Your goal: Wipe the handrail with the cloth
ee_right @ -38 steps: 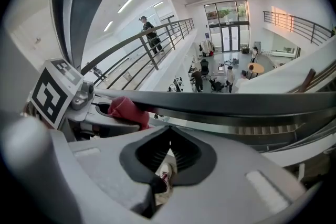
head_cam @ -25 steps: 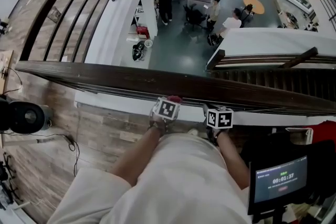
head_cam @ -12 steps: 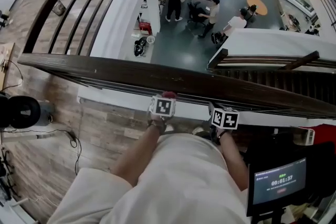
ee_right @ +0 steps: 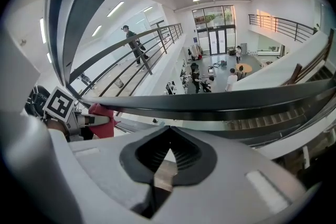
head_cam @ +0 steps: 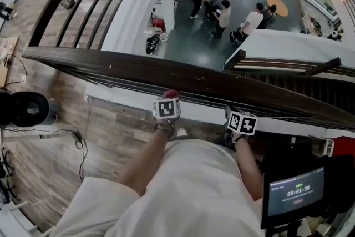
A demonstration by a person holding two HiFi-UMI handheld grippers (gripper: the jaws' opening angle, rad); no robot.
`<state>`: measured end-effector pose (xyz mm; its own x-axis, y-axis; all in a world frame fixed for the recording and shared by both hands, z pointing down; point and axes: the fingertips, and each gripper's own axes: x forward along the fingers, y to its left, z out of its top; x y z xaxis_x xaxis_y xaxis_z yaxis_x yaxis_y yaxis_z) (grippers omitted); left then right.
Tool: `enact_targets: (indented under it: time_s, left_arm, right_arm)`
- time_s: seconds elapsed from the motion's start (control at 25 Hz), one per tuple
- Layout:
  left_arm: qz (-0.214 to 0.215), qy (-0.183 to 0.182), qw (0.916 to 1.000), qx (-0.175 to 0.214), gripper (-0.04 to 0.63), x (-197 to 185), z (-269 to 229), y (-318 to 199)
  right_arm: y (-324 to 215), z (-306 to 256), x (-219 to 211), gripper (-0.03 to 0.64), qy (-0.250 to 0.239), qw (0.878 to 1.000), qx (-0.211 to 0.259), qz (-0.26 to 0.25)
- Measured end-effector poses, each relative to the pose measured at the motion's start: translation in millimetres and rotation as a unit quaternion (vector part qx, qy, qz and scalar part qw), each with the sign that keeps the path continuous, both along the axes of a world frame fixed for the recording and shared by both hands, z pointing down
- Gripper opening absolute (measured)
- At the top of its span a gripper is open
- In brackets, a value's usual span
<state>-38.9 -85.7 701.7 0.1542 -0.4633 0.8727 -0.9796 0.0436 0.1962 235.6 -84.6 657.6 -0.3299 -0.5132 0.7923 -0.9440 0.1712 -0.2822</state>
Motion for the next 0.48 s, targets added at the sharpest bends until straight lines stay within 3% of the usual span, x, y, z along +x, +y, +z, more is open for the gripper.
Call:
enact_targets:
  time_s: [0.08, 0.24, 0.28, 0.4, 0.48]
  left_arm:
    - [-0.014, 0.061, 0.9977, -0.023, 0.086, 16.3, 3.9, 8.5]
    - [0.004, 0.112, 0.9936, -0.02, 0.086, 42.4, 6.4, 4.7]
    - [0.016, 0.108, 0.9938, -0.018, 0.086, 47.9, 7.8, 3.9]
    - [0.04, 0.004, 0.9986, -0.036, 0.086, 33.3, 8.6, 7.1]
    - [0.05, 0.011, 0.9982, -0.032, 0.086, 50.5, 2.1, 3.5]
  right_arm:
    - [-0.7, 1.7, -3.6, 0.003, 0.0, 1.0, -0.001, -0.01]
    - [-3.4, 3.1, -6.5, 0.003, -0.002, 1.0, 0.003, -0.024]
    - [-3.5, 4.1, -5.3, 0.003, -0.002, 1.0, 0.004, -0.026]
    - [-6.8, 3.6, 6.9, 0.003, -0.001, 1.0, 0.005, -0.03]
    - [-10.1, 1.8, 20.5, 0.003, -0.004, 1.0, 0.002, -0.024]
